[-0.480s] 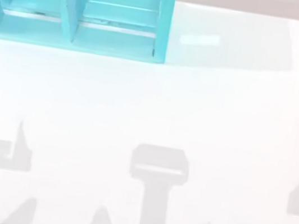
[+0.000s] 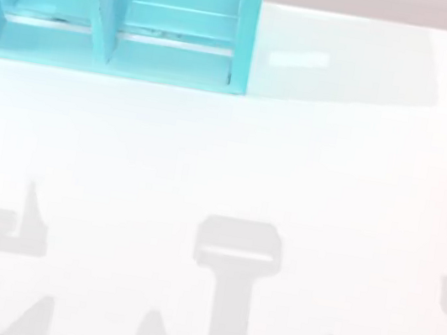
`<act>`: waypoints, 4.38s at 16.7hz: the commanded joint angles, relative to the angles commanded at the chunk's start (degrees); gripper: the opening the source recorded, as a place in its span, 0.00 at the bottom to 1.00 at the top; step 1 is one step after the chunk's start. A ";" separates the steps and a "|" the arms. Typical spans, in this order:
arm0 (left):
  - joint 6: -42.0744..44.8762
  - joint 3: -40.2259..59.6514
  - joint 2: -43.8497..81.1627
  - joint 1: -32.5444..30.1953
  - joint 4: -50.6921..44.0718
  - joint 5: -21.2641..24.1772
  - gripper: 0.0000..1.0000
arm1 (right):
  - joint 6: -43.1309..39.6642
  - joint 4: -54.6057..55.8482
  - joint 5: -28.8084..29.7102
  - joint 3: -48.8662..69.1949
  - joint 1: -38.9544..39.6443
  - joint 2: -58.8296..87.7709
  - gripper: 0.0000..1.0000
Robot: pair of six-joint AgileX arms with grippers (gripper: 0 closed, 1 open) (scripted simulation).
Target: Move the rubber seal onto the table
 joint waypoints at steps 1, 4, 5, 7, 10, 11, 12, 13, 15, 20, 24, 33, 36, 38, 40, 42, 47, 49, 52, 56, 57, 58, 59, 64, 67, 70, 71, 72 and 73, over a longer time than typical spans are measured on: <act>0.00 0.00 0.00 0.00 0.00 0.00 1.00 | -1.38 -3.67 -0.13 4.15 -1.43 4.25 1.00; 0.00 0.00 0.00 0.00 0.00 0.00 1.00 | -6.03 -16.13 -0.53 18.66 -6.19 20.44 1.00; 0.00 0.00 0.00 0.00 0.00 0.00 1.00 | -7.65 -20.51 -0.64 23.77 -7.86 26.59 1.00; 0.00 0.00 0.00 0.00 0.00 0.00 1.00 | -10.87 -29.41 -0.84 33.85 -11.18 39.29 1.00; 0.00 0.00 0.00 0.00 0.00 0.00 1.00 | -15.54 -42.22 -0.93 47.74 -15.93 57.32 1.00; 0.00 0.00 0.00 0.00 0.00 0.00 1.00 | -16.99 -46.13 -0.86 51.86 -17.41 62.51 1.00; 0.00 0.00 0.00 0.00 0.00 0.00 1.00 | -18.36 -49.75 -0.74 55.64 -18.80 67.16 1.00; 0.00 0.00 0.00 0.00 0.00 0.00 1.00 | -19.63 -53.05 -0.58 59.03 -20.09 71.21 1.00; 0.00 0.00 0.00 0.00 0.00 0.00 1.00 | -21.78 -58.50 -0.19 64.33 -22.26 77.55 1.00; 0.00 0.00 0.00 0.00 0.00 0.00 1.00 | -23.88 -63.58 0.35 68.85 -24.39 83.04 1.00; 0.00 0.00 0.00 0.00 0.00 0.00 1.00 | -23.78 -63.25 0.32 68.51 -24.12 82.90 1.00; 0.00 0.00 0.00 0.00 0.00 0.00 1.00 | -23.50 -43.34 0.36 52.89 -24.08 86.79 1.00; 0.00 0.00 0.00 0.00 0.00 0.00 1.00 | -23.52 -40.97 0.36 50.74 -24.11 87.53 1.00; 0.00 0.00 0.00 0.00 0.00 0.00 1.00 | -23.52 -40.97 0.36 50.74 -24.11 87.53 1.00; 0.00 0.00 0.00 0.00 0.00 0.00 1.00 | -23.52 -40.97 0.36 50.74 -24.11 87.53 0.92; 0.00 0.00 0.00 0.00 0.00 0.00 1.00 | -23.52 -40.97 0.36 50.74 -24.11 87.53 0.77; 0.00 0.00 0.00 0.00 0.00 0.00 1.00 | -23.52 -40.97 0.36 50.74 -24.11 87.53 0.40; 0.00 0.00 0.00 0.00 0.00 0.00 1.00 | -23.52 -40.97 0.36 50.74 -24.11 87.53 0.25; 0.00 0.00 0.00 0.00 0.00 0.00 1.00 | -23.52 -40.97 0.36 50.74 -24.11 87.53 0.02; 0.00 0.00 0.00 0.00 0.00 0.00 1.00 | -23.52 -40.97 0.36 50.74 -24.11 87.53 0.00; 0.00 0.00 0.00 0.00 0.00 0.00 1.00 | -23.52 -40.97 0.36 50.74 -24.11 87.53 0.00; 0.00 0.00 0.00 0.00 0.00 0.00 1.00 | -23.52 -40.97 0.36 50.74 -24.11 87.53 0.00; 0.00 0.00 0.00 0.00 0.00 0.00 1.00 | -23.52 -40.97 0.36 50.74 -24.11 87.53 0.00; 0.00 0.00 0.00 0.00 0.00 0.00 1.00 | -21.55 -43.11 0.31 52.31 -22.48 86.84 0.00; 0.00 0.00 0.00 0.00 0.00 0.00 1.00 | -16.42 -49.50 0.40 56.63 -17.59 85.37 0.00; 0.00 0.00 0.00 0.00 0.00 0.00 1.00 | -9.86 -57.63 0.53 62.12 -10.80 83.13 0.00; 0.00 0.00 0.00 0.00 0.00 0.00 1.00 | -7.40 -60.47 0.51 63.99 -8.25 82.07 0.00; 0.00 0.00 0.00 0.00 0.00 0.00 1.00 | -4.91 -63.27 0.47 65.81 -5.66 80.91 0.00; 0.00 0.00 0.00 0.00 0.00 0.00 1.00 | -2.45 -65.97 0.42 67.56 -3.11 79.71 0.00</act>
